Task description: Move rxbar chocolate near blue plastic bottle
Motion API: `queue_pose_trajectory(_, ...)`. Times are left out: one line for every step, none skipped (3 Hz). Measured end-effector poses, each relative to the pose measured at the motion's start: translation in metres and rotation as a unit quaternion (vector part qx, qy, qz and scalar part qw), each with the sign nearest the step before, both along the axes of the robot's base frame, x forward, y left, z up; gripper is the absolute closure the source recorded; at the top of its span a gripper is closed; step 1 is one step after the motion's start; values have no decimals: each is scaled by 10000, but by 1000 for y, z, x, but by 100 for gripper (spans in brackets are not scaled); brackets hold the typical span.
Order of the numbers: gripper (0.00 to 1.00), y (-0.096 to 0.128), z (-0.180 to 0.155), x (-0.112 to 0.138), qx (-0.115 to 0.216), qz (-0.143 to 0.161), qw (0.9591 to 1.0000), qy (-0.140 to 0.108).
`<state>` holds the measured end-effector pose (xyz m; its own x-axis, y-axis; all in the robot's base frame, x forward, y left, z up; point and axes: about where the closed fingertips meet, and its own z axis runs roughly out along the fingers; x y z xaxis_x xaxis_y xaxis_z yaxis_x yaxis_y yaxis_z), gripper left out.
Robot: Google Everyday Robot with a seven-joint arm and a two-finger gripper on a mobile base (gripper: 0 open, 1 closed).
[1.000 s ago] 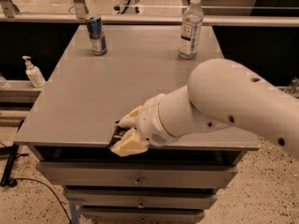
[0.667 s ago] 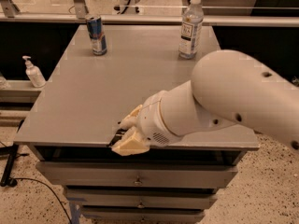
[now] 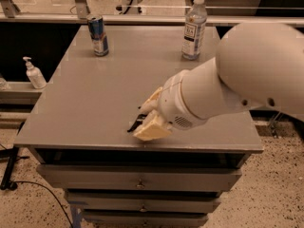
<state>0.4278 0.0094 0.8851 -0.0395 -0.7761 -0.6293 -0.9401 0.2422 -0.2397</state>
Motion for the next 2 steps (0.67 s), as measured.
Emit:
queue_pose_trajectory(100,-36,18,20,-235,-226,9988,-366)
queue_pose_trajectory(100,-36,18,20,-235,-226,9988,-366)
